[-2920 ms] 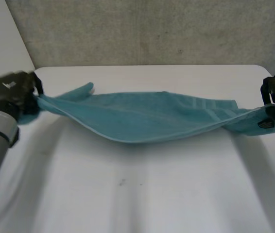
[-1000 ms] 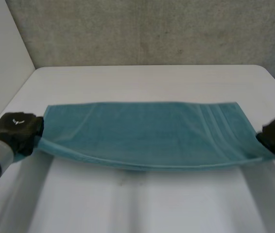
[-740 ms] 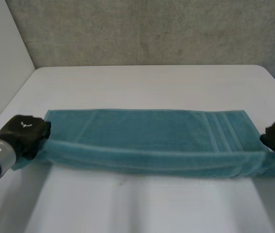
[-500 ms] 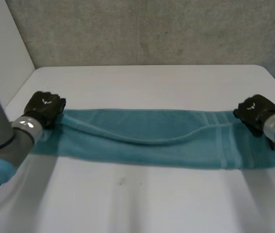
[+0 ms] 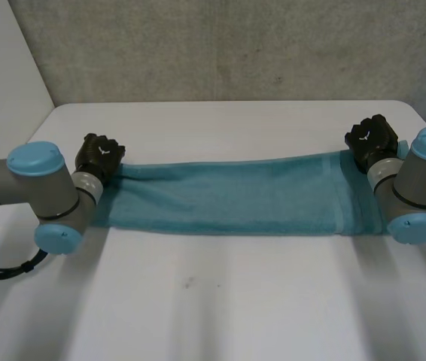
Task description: Fold the laundry
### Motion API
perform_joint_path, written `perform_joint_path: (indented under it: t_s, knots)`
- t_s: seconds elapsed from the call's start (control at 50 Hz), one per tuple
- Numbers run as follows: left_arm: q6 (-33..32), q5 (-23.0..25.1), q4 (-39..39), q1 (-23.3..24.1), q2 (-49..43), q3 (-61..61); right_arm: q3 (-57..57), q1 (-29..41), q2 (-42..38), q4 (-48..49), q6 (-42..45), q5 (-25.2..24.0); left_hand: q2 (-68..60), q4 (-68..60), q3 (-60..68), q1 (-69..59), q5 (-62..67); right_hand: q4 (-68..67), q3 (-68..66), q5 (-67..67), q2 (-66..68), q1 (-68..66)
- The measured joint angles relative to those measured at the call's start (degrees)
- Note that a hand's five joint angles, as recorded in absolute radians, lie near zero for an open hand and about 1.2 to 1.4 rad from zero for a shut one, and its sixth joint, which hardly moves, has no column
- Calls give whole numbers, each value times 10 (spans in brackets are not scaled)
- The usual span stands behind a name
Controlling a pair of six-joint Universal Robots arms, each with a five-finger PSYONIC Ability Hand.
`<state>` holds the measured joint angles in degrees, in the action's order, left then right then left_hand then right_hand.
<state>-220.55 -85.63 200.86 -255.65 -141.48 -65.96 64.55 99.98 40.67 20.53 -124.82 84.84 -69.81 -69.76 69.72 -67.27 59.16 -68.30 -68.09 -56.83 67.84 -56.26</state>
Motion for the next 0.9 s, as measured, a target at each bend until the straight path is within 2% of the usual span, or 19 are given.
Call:
perform_joint_path:
  t_s: [0.12, 0.16, 0.18, 0.2, 0.24, 0.26, 0.3, 0.32, 0.4, 0.54, 0.62, 0.7, 0.84, 0.9]
  knots:
    - [-3, 1, 7, 0, 1, -5, -2, 1, 0, -3, 0, 6, 0, 0, 0, 0, 0, 2, 2, 2, -4, 2]
    - [-3, 1, 14, 0, 3, -6, -2, 1, 1, -3, -1, 6, 18, 18, -18, 2, -13, 84, 82, 67, -92, 68]
    - [-3, 1, 17, 0, 4, -7, -2, 1, 1, -3, -1, 7, 45, 38, -38, 10, -30, 225, 225, 203, -226, 194]
    - [-3, 1, 21, 0, 6, -8, -2, 2, 2, -3, -3, 8, 126, 126, -125, 108, -119, 327, 327, 305, -329, 293]
    - [-3, 0, 25, 0, 8, -9, -1, 2, 2, -3, -5, 10, 288, 273, -284, 280, -265, 428, 428, 407, -432, 376]
    - [-3, 1, 30, 1, 13, -13, 0, 1, 5, -4, -12, 12, 414, 414, -409, 407, -408, 526, 525, 502, -527, 433]
    - [-3, 1, 36, 3, 21, -19, 3, 1, 11, -4, -27, 15, 491, 491, -489, 463, -470, 549, 557, 526, -550, 444]
    - [-3, 1, 39, 4, 26, -23, 5, 1, 16, -4, -36, 17, 535, 535, -534, 513, -520, 549, 558, 526, -552, 444]
    - [-2, 0, 50, 8, 48, -39, 16, -2, 55, -7, -91, 20, 580, 579, -577, 553, -562, 549, 558, 526, -552, 444]
    - [3, -1, 56, 13, 108, -77, 68, -9, 176, -22, -212, 2, 601, 601, -598, 570, -574, 549, 558, 526, -552, 444]
    - [14, -1, 54, 13, 139, -101, 93, -19, 218, -43, -234, -14, 602, 601, -601, 571, -576, 549, 558, 526, -552, 444]
    - [42, 1, 51, 11, 176, -133, 140, -53, 280, -120, -248, -57, 603, 602, -601, 571, -576, 549, 558, 526, -552, 444]
    - [87, 5, 49, 6, 200, -157, 172, -93, 302, -220, -246, -100, 603, 602, -601, 571, -576, 549, 558, 526, -552, 444]
    - [103, 7, 48, -4, 197, -160, 198, -128, 301, -282, -242, -140, 603, 602, -601, 571, -576, 545, 550, 523, -545, 440]
